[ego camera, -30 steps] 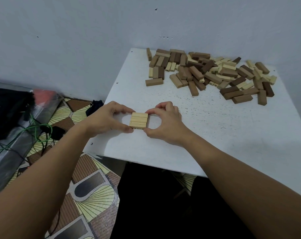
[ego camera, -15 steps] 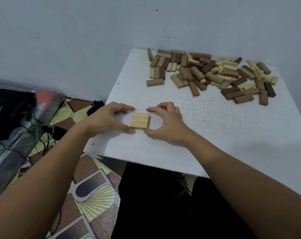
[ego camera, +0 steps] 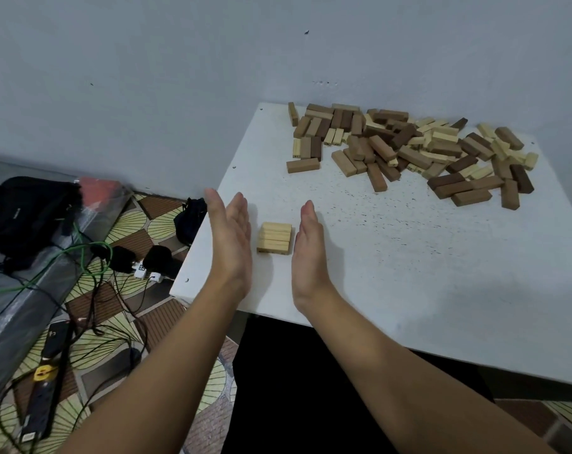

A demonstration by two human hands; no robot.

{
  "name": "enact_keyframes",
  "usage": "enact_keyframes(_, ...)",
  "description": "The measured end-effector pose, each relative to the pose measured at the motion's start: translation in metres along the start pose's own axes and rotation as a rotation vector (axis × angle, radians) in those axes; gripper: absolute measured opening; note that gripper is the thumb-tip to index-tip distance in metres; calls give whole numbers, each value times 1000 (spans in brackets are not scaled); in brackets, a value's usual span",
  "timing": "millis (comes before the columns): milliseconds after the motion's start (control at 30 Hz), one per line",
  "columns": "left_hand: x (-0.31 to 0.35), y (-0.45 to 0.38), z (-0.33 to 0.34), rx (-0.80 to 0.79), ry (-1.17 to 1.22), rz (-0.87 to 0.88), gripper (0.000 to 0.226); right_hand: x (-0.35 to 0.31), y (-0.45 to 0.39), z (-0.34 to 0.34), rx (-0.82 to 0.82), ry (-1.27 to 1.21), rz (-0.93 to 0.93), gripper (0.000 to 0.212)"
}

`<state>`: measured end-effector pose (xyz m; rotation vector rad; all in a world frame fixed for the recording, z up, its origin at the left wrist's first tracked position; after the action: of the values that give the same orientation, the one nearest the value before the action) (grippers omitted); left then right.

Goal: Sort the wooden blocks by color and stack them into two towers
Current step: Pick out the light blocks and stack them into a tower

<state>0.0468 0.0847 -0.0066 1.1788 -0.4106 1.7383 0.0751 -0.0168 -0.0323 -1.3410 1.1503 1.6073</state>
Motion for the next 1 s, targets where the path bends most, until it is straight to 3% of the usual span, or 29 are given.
enact_keyframes(267,-10,0,4,-44,-29,-5,103,4,-1,0,-11,26,14,59)
enact_keyframes(400,-13,-1,4,-49,-40,9,106,1,-1,7,-67,52,32,94)
enact_keyframes(600,-14,-2,2,-35,-62,21,112,4,-4,10,-95,45,54,95)
enact_keyframes(733,-14,-2,2,-23,-72,38,121,15,-7,11,-114,60,64,109)
enact_keyframes(900,-14,-2,2,-23,-80,39,120,13,-7,14,-102,81,63,109)
enact_keyframes(1000,-11,-1,3,-15,-97,42,110,-1,0,8,-57,80,25,88)
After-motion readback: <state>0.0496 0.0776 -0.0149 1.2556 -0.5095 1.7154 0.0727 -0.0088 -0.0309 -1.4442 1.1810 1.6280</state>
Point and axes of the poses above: each hand's wrist, its own y-axis away from the middle knuckle, its own z-axis out of the palm, x = y × z, the point moved 1 cm from there along -y, towards the middle knuckle, and after that the axes turned 15 degrees about y, right-handed, at the moved point
